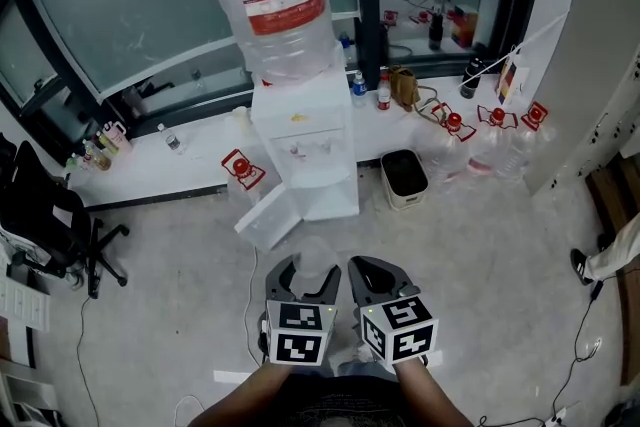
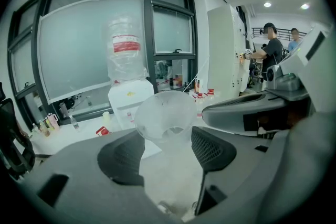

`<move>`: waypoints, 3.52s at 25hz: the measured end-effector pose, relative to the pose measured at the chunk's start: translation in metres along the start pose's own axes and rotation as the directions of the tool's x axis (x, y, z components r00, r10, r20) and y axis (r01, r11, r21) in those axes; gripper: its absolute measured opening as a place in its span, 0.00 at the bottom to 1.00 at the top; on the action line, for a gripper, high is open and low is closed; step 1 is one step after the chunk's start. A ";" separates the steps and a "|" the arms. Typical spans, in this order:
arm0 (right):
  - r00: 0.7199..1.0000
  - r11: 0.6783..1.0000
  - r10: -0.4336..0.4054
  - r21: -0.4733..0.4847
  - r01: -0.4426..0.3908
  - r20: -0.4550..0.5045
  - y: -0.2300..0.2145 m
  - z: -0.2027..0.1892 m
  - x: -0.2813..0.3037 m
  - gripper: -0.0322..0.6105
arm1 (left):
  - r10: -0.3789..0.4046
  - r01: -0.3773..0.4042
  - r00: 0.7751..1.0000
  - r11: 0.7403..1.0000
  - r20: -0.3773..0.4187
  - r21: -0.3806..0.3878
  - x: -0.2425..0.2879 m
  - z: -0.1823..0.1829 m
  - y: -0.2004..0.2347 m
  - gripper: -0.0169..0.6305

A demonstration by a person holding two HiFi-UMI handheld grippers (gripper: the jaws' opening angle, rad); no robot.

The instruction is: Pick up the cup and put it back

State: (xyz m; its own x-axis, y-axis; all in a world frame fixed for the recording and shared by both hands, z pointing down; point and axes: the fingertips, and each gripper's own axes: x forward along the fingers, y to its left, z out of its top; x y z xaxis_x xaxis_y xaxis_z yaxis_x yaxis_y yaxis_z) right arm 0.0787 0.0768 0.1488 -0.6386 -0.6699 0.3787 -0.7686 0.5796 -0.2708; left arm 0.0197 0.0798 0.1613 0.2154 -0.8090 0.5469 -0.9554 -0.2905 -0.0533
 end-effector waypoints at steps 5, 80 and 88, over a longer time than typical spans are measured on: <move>1.000 1.000 -0.002 -0.014 0.002 0.001 -0.007 0.003 0.006 0.08 | -0.006 0.006 1.000 1.000 0.011 -0.003 0.012 0.004 -0.001 0.46; 0.999 0.991 0.046 -0.123 -0.048 -0.017 -0.239 -0.253 0.464 0.08 | -0.021 0.021 1.000 0.999 -0.020 0.034 0.520 -0.265 0.158 0.46; 1.000 0.987 0.020 -0.160 -0.019 0.004 -0.273 -0.309 0.503 0.08 | -0.015 0.016 1.000 0.998 -0.019 0.054 0.592 -0.322 0.160 0.46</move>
State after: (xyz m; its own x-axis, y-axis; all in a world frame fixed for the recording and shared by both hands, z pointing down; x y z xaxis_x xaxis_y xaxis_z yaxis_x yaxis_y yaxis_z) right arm -0.0212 -0.2750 0.6863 -0.6543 -0.6600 0.3692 -0.7400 0.6594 -0.1326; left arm -0.0703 -0.2815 0.7455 0.2258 -0.7947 0.5635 -0.9395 -0.3305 -0.0896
